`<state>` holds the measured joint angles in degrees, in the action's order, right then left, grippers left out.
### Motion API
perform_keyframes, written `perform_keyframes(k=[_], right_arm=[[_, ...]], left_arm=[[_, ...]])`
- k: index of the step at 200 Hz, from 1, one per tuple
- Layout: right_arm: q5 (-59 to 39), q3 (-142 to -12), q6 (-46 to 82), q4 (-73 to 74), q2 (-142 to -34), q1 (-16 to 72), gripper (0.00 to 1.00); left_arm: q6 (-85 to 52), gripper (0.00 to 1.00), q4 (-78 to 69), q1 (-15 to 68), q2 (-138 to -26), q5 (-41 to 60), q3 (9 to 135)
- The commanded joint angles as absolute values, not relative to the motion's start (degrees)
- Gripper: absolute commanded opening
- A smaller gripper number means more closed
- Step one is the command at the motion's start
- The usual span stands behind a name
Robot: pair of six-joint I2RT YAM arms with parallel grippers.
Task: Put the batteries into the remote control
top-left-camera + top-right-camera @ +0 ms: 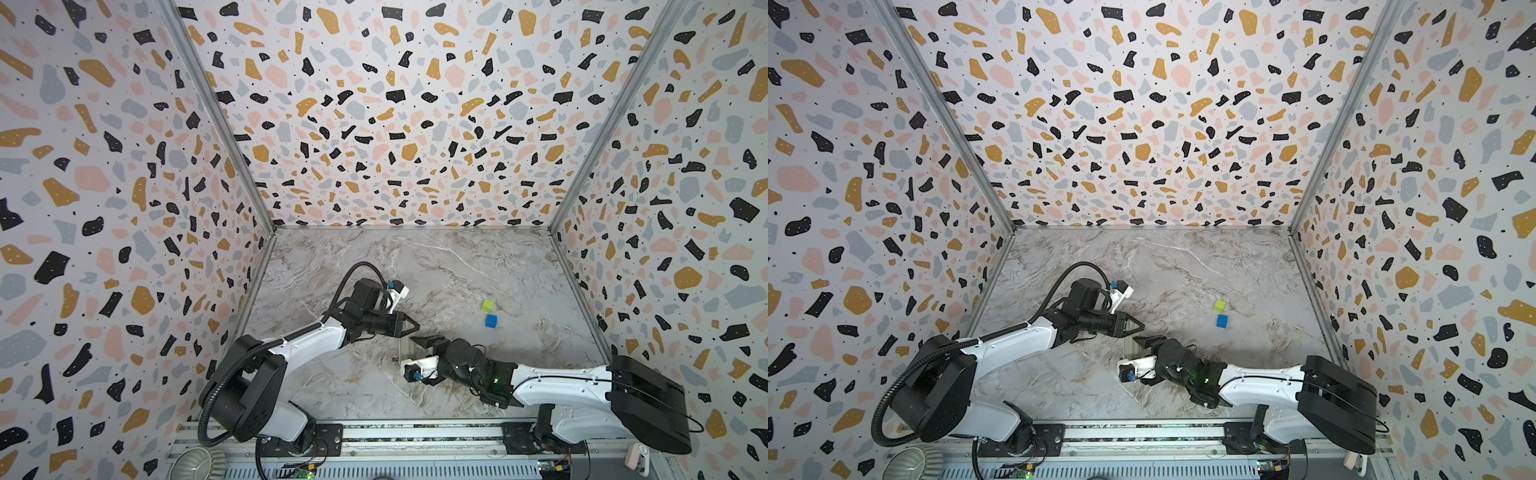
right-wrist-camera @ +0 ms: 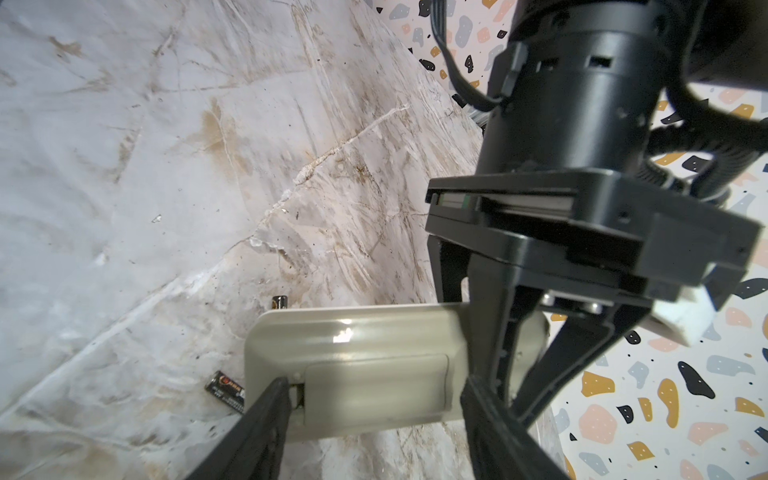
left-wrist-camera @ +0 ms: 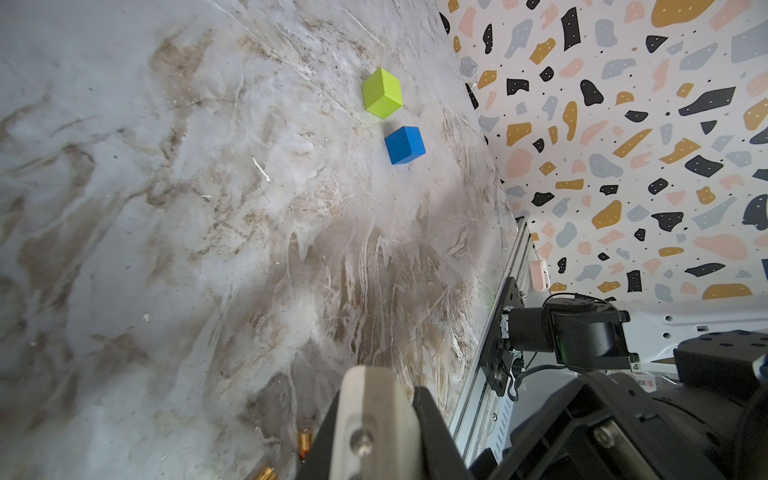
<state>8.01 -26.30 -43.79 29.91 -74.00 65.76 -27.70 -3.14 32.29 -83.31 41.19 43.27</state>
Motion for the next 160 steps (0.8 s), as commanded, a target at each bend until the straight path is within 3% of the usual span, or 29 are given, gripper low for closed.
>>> perform_keyframes(k=[1,64,160], right_arm=[[11.65,-27.77,-43.93,30.31,-74.85,65.76,0.69],[16.21,-27.09,-46.18,33.21,-76.4,67.67,0.76],[18.03,-26.46,-43.68,36.74,-74.12,66.78,0.76]], left_arm=[[-28.39,0.0,-4.64,33.02,-83.11,44.48,44.03],[-28.39,0.0,-4.75,33.05,-83.25,44.91,44.03],[-28.75,0.0,-5.25,33.02,-83.5,45.48,44.06]])
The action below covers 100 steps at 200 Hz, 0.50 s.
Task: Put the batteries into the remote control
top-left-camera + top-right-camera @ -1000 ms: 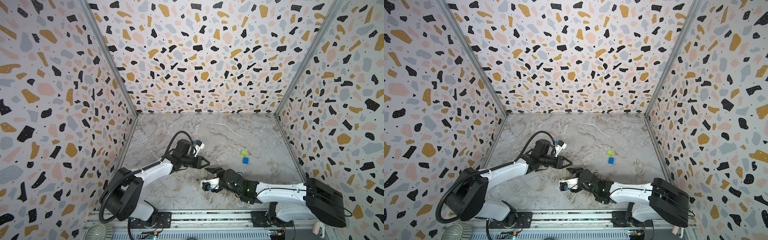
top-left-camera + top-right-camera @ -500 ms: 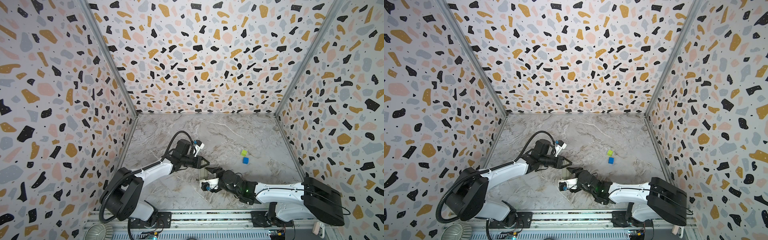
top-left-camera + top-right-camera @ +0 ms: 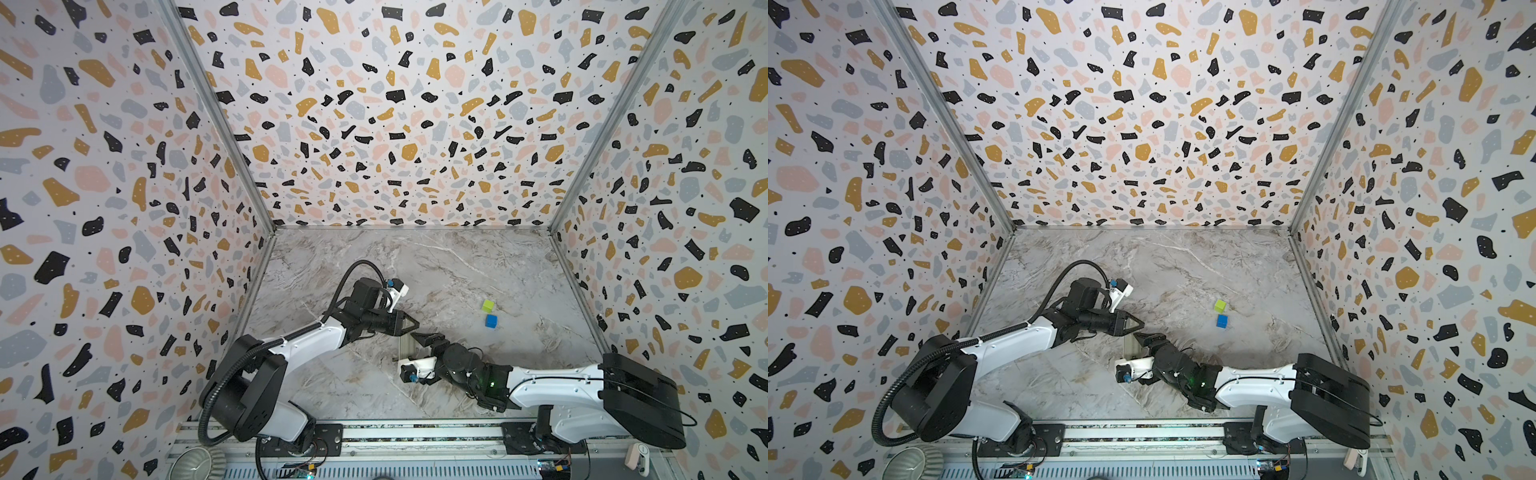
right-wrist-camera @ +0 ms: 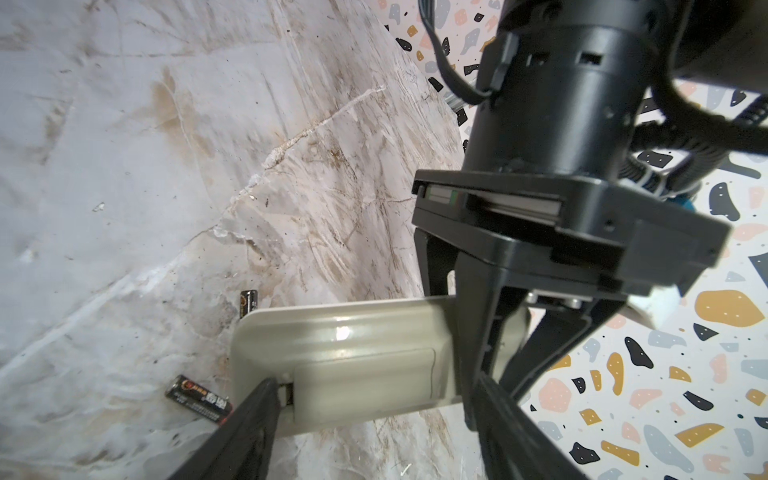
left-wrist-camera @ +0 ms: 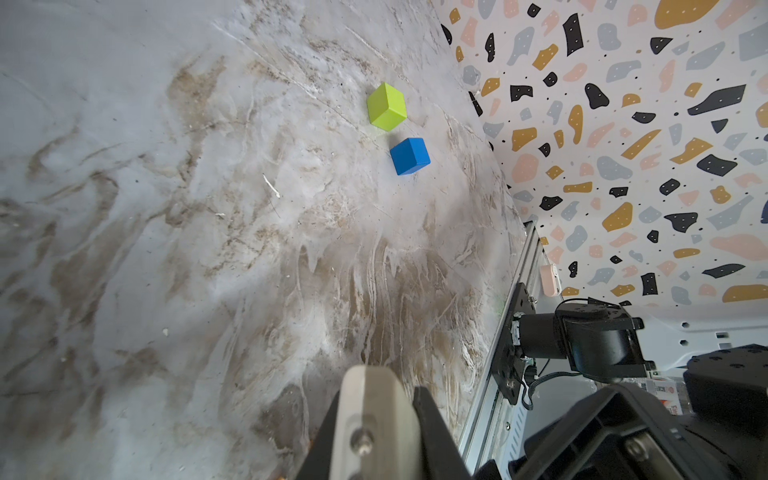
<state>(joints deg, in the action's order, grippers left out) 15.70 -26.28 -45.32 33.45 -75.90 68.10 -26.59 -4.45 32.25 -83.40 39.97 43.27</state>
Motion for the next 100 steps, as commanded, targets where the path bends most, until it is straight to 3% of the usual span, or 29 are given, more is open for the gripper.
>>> perform_keyframes(k=[1,100], right_arm=[[18.02,-26.41,-43.68,36.74,-74.11,66.75,0.76],[21.82,-25.5,-43.89,39.26,-72.64,66.18,0.75]], left_arm=[[-28.75,0.0,-5.26,32.99,-83.5,45.46,44.09],[-28.44,0.0,-4.44,32.88,-84.41,44.82,44.3]])
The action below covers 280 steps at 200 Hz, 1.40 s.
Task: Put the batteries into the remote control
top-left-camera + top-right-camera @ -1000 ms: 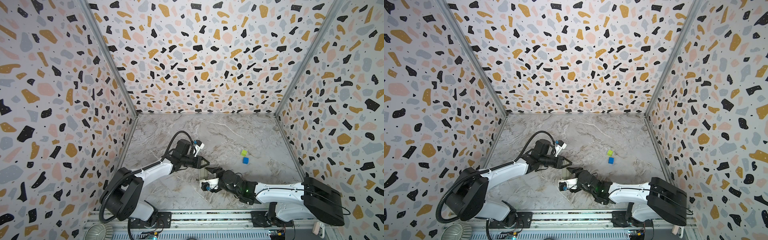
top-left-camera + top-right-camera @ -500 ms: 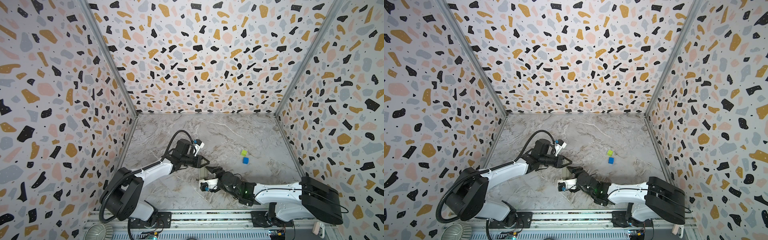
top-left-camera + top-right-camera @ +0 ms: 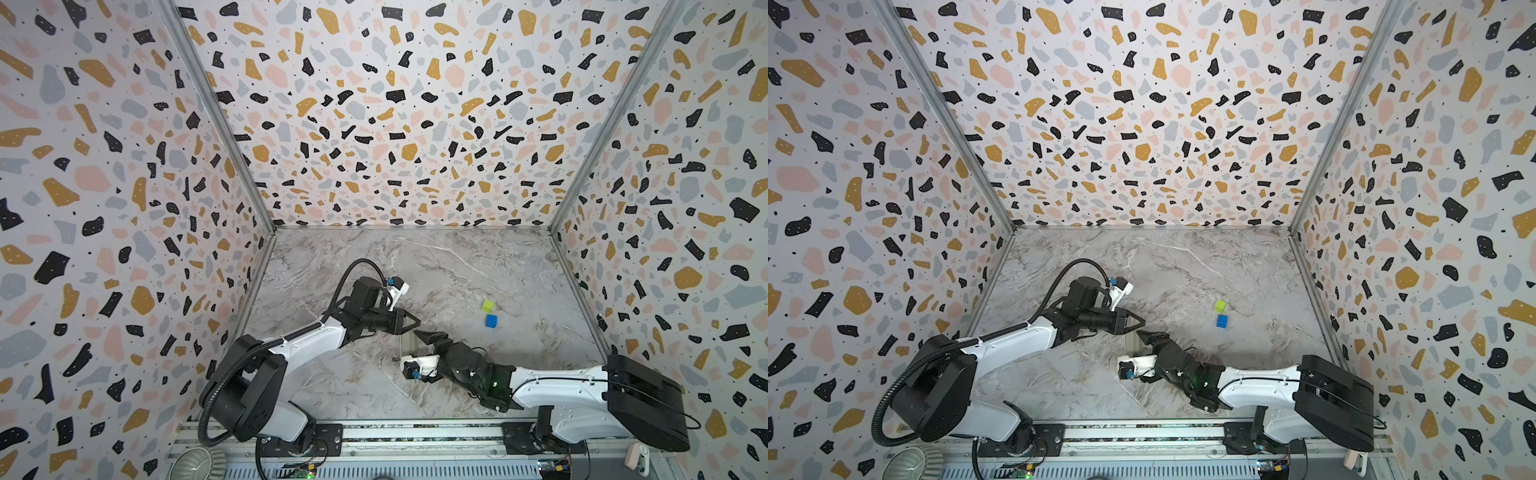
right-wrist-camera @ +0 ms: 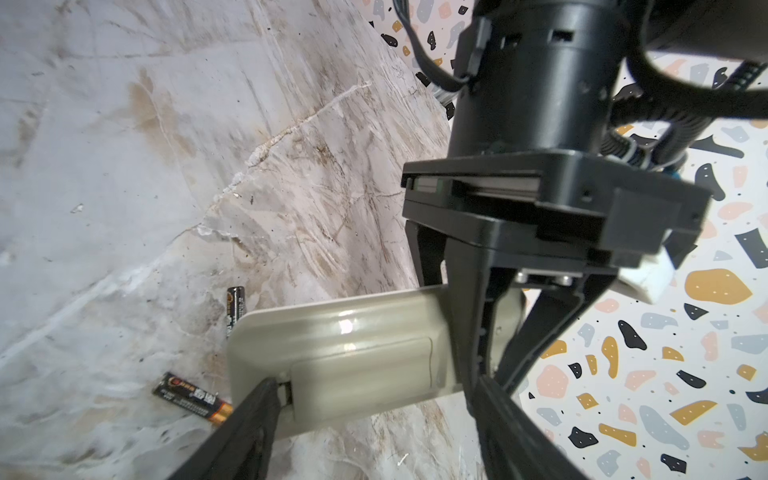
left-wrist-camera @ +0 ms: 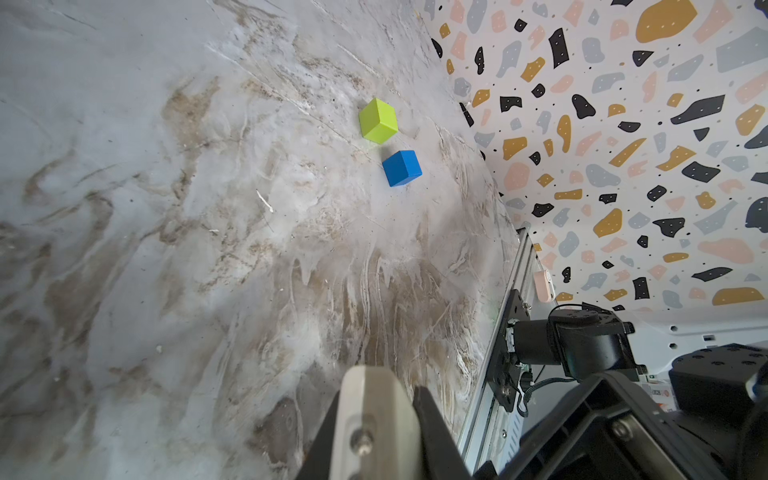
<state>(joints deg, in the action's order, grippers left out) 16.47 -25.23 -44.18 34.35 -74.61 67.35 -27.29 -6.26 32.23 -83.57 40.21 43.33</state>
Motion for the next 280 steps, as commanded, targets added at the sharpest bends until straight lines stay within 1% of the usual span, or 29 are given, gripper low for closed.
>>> perform_keyframes(k=[1,75,175,206,226,243,261,280], right_arm=[[21.9,-25.49,-43.92,39.32,-72.66,66.18,0.75],[23.98,-25.31,-44.38,39.92,-72.11,66.26,0.75],[23.98,-24.44,-44.95,40.47,-70.49,67.11,0.75],[21.2,-23.96,-44.32,39.04,-69.02,67.55,0.76],[16.31,-23.03,-42.43,36.92,-67.14,67.59,0.77],[12.56,-22.5,-41.77,36.13,-66.7,67.48,0.8],[11.59,-22.91,-41.97,35.73,-67.77,67.46,0.84],[11.71,-23.54,-42.18,35.37,-68.79,67.44,0.86]], left_arm=[[-28.46,0.0,-4.42,32.87,-84.44,44.82,44.3],[-27.05,0.0,-2.09,32.78,-84.62,42.95,44.83],[-26.57,0.0,-1.07,32.35,-84.92,41.91,45.01],[-27.12,0.0,-1.79,31.99,-84.85,42.44,44.74],[-26.9,0.0,-1.8,31.9,-84.65,42.6,44.77],[-27.08,0.0,-2.43,31.94,-84.51,43.51,44.66],[-27.43,0.0,-3.23,31.99,-84.37,44.18,44.4],[-27.53,0.0,-3.72,32.3,-84.11,44.88,44.32]])
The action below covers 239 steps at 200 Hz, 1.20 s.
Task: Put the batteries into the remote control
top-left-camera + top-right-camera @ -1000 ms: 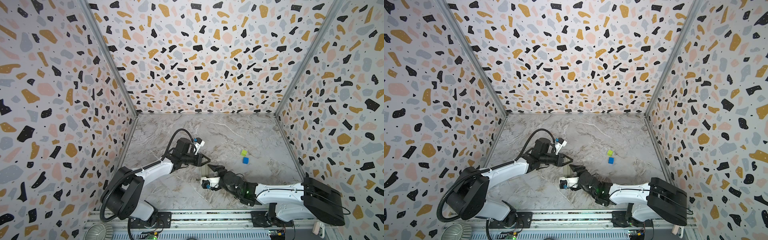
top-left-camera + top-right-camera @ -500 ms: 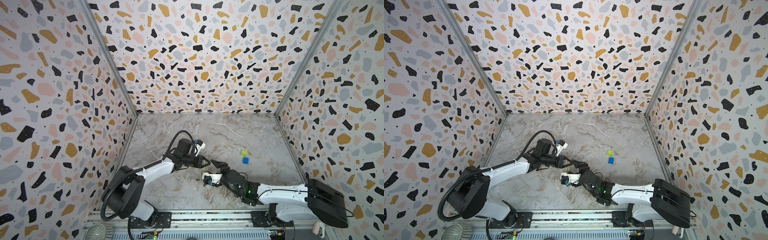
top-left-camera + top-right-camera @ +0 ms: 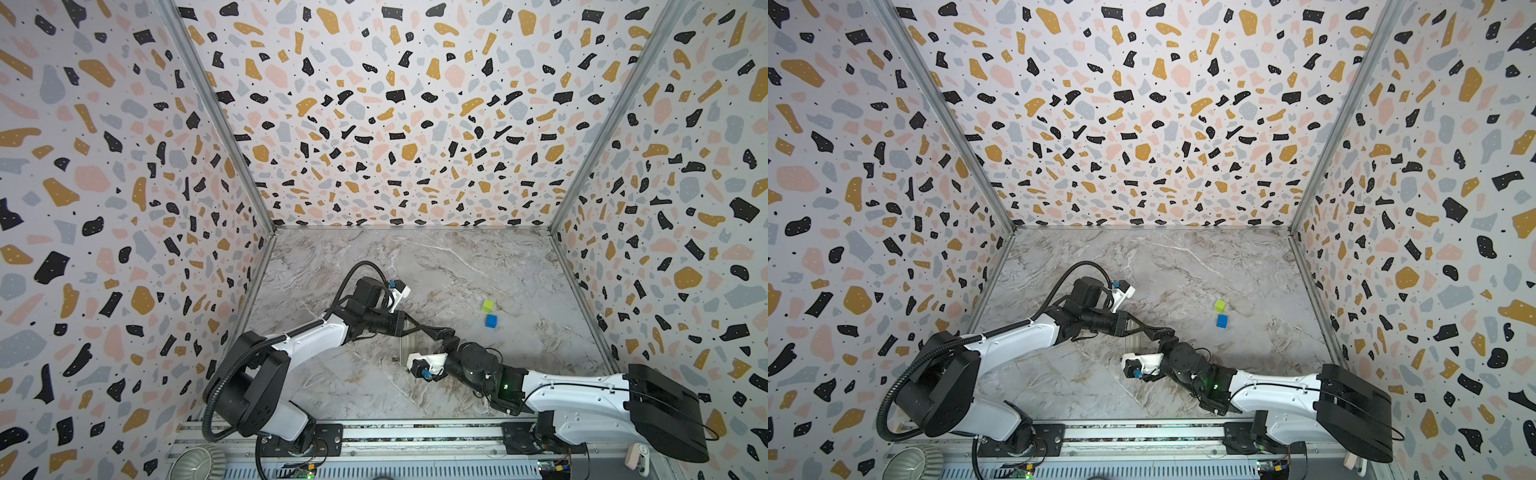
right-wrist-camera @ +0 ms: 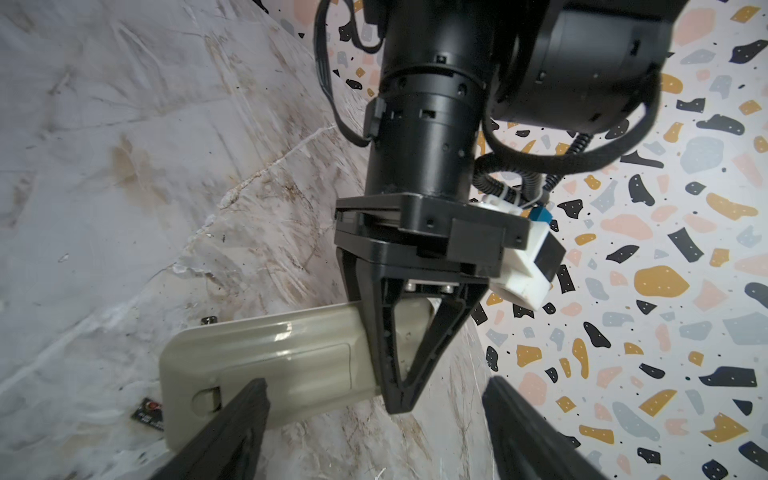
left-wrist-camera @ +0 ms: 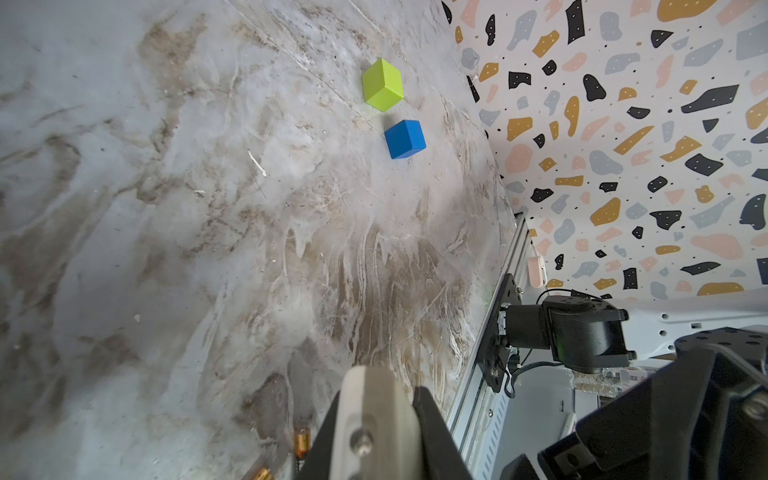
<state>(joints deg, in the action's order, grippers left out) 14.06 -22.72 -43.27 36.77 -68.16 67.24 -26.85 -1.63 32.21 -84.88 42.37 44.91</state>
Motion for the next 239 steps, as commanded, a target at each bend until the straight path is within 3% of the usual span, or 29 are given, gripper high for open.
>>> perform_keyframes(k=[1,239], right_arm=[[11.7,-23.55,-42.19,35.35,-68.85,67.47,0.86],[13.8,-23.42,-44.25,37.84,-72.22,66.99,0.86]], left_arm=[[-27.52,0.0,-3.75,32.32,-84.11,44.9,44.35],[-28.39,0.0,-5.17,33.95,-83.57,46.65,43.96]])
